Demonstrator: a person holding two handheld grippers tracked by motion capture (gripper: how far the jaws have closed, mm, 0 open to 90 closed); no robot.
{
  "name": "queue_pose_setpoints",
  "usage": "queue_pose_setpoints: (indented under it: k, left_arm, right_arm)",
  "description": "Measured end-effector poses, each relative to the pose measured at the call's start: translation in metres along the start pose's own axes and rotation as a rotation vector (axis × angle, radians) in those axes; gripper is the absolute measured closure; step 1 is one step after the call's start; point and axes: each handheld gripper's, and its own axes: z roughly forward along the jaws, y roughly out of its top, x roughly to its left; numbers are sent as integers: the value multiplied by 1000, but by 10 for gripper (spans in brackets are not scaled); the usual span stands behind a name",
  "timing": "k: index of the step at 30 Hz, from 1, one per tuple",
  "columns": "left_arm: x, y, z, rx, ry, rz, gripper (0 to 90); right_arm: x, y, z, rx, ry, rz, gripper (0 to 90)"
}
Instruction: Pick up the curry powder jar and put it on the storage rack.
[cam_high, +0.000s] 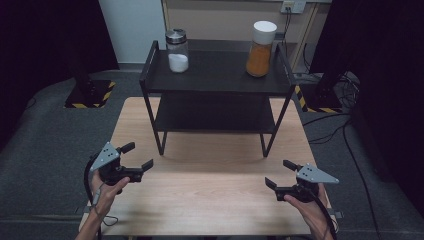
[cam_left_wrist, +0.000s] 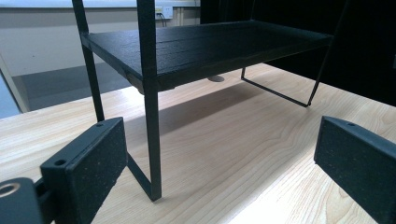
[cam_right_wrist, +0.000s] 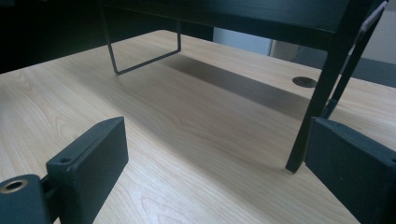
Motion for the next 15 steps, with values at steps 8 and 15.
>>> queue_pose_setpoints:
  k: [8, 15]
  left_arm:
    - [1, -1, -1, -7, 2, -6, 15]
    - [1, -1, -1, -8, 7, -9, 14]
  right_arm:
    - [1, 0, 1, 1, 11, -8, 66]
    - [0, 0, 1, 2, 12, -7, 67]
